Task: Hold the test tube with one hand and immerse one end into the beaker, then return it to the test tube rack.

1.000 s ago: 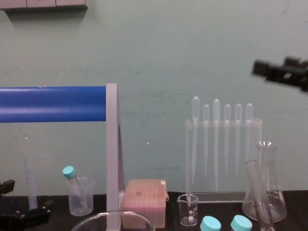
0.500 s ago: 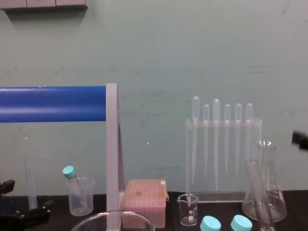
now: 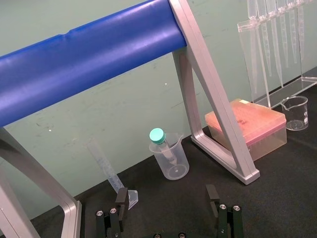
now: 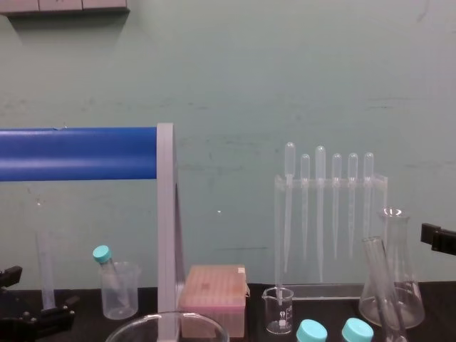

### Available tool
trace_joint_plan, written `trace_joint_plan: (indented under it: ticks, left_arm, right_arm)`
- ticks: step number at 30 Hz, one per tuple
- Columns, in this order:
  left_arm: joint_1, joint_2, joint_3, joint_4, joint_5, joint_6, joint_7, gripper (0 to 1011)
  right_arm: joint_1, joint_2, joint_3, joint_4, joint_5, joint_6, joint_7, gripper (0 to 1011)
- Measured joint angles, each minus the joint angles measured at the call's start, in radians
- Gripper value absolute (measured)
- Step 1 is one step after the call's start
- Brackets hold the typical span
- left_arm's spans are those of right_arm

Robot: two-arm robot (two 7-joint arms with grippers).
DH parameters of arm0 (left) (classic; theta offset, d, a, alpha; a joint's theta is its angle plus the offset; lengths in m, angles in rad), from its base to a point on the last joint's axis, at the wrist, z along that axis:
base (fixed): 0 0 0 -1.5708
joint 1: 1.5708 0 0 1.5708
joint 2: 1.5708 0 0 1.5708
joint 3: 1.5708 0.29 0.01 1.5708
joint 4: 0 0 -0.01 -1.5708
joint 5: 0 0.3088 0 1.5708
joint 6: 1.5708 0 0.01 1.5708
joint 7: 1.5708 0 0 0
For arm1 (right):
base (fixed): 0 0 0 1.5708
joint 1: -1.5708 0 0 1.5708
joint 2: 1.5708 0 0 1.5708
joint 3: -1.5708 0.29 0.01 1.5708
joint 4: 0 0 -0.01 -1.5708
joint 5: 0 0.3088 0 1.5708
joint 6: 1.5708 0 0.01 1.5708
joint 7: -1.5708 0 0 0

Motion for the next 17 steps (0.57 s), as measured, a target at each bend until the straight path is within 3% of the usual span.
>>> trace_joint_plan:
  ticks: [17]
  left_arm:
    - [0.0,0.0,0.0,0.0,0.0,0.0,0.0,1000]
  right_arm:
    - [-0.001,0.002,0.002,-0.004,0.001,-0.006,-0.002,1000]
